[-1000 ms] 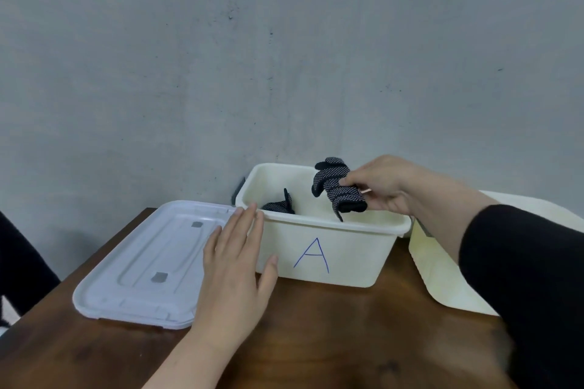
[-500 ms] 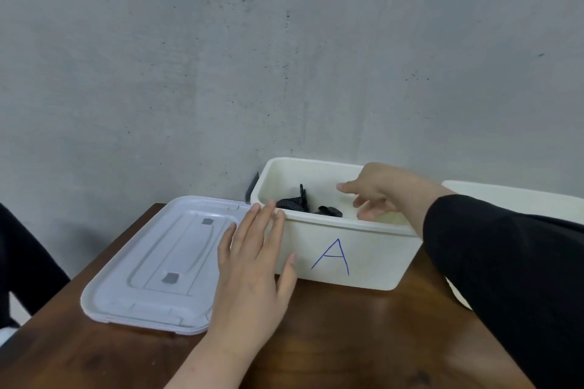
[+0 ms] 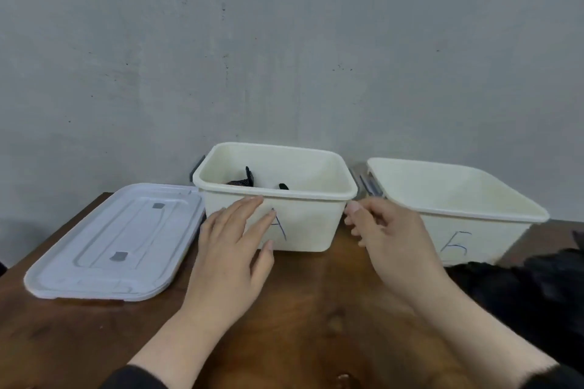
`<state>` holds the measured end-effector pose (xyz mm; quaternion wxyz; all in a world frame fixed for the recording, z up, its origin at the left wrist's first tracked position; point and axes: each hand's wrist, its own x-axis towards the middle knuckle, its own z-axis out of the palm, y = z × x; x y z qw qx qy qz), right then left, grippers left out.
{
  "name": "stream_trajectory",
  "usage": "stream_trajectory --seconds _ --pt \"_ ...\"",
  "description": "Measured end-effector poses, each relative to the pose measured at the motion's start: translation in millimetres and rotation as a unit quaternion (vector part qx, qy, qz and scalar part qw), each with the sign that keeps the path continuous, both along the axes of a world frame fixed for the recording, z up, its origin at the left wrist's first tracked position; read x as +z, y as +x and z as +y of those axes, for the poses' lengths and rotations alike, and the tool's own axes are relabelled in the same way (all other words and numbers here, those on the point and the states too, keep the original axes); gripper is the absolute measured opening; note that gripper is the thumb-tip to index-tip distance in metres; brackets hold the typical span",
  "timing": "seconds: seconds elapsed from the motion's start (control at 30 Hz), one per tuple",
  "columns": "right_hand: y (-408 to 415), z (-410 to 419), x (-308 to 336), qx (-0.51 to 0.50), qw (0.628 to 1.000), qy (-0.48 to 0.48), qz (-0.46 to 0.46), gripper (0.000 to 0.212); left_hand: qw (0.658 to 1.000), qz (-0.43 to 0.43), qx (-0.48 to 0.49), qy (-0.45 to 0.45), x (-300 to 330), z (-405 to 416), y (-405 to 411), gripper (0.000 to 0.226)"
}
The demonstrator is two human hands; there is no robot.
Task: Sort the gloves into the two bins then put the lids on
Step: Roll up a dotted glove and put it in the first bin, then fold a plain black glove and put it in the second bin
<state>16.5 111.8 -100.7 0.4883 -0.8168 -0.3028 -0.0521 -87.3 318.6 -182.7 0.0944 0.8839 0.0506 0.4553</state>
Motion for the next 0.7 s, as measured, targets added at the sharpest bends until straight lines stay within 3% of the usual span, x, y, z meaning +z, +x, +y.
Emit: stream_trajectory --seconds 0.1,0.23,0.43,0.7 --pt "-20 -48 -49 -0.020 0.995 -0.092 0.010 0.027 0.993 0.091 -0.072 -0.035 -1 -51 0 0.041" --pt "-41 -109 -95 -0.007 0.982 -0.190 -0.002 0.026 0.952 0.254 -0.130 -0.114 -20 -121 -3 0.050" --pt "-57 -152 -109 -0.031 0.981 -0.189 -0.033 0.029 0.945 0.251 -0.119 -0.170 -27 -187 2 0.048" --pt "-59 -161 -108 -0.085 0.994 -0.069 0.013 0.028 0.938 0.215 -0.103 -0.250 -27 -243 -1 0.046"
